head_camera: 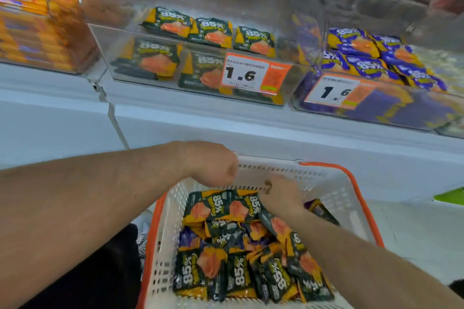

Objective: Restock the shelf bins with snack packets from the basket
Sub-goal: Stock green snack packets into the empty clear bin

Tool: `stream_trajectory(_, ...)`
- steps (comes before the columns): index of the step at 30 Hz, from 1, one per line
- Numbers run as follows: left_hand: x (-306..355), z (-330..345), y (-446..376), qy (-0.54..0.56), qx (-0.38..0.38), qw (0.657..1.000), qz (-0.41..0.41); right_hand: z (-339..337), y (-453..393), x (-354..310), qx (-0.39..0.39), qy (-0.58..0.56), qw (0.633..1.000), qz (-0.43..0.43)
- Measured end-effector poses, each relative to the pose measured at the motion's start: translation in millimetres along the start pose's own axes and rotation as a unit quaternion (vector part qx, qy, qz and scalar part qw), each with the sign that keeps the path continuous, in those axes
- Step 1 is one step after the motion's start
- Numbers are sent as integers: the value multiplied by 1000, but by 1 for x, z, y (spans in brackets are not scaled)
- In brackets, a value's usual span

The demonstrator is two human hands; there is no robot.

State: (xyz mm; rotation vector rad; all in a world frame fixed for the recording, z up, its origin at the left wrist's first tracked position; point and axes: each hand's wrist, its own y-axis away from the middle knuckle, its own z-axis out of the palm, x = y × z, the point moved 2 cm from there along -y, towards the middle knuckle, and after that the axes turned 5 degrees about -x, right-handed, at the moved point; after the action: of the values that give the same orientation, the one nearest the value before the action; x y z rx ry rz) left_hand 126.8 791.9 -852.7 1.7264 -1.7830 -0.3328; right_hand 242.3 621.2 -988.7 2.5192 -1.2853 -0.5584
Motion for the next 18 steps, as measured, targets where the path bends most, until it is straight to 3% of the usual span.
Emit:
stream_trajectory(3,4,-1,-8,-22,-6,1000,-8,38,-2,32,-162,88,974,133)
stream_trajectory(6,0,-2,-13,-16,-8,1000,-18,59,2,44,-225,103,958,146)
stream_trajectory(14,-11,0,-7,1,-12,999,-43,38,20,30,-150,264,952,-33)
stream_trajectory(18,-24,-1,-3,49,12,997,-59,-19,8,8,-82,153,982,-74)
